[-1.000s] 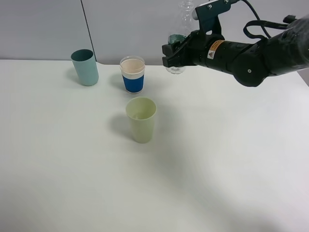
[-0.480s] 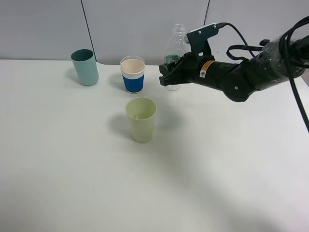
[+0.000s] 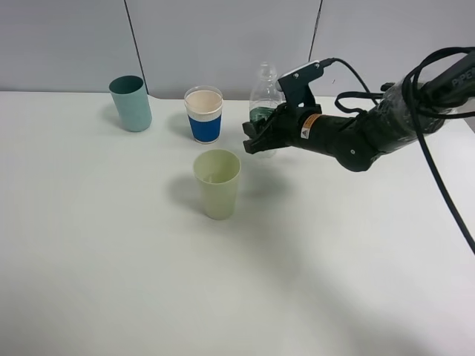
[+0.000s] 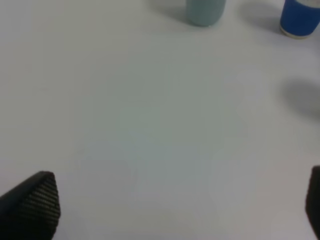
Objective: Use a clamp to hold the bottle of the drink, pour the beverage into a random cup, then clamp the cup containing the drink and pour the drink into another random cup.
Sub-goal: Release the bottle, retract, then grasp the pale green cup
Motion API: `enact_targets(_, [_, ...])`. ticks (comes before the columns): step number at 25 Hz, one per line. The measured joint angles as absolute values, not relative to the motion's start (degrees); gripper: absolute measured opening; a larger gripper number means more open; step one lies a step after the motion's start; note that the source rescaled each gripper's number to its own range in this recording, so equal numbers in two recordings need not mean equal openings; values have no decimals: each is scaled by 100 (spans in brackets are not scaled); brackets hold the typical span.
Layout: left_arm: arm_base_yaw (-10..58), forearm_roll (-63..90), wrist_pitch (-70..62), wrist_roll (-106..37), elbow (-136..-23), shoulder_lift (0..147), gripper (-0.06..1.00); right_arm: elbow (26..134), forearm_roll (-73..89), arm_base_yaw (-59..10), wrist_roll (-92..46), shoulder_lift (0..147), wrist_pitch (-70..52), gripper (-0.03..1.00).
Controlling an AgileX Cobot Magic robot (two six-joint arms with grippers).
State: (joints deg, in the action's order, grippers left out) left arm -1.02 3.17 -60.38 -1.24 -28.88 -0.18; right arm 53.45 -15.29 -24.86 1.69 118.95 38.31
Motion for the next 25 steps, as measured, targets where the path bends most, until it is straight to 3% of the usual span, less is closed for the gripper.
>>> enact_targets(12, [-102,317,-6038,-124,-2888,-18,100,5345,-1710,-2486,0,12063,3701,1])
enact_targets(13, [-102,317,-6038,-124,-2888,-18,100,5345,-1720,-2486,0,12063,3701,10])
enact_targets(16, [-102,317,-6038,-124,-2888,-18,100,5345,-1721,-2486,0,12068,3696,53])
enact_targets(17, [-102,317,-6038,-124,-2888,-18,100,5345,-1721,-2486,0,12068,3690,60])
enact_targets(22, [-102,317,-6038,-124,-2888,-18,100,5345,-1709,-2486,0,12068,3571,71])
enact_targets(25, [-102,317,-6038,-124,-2888,-18,100,5345,-1709,-2486,41,12036,3522,71])
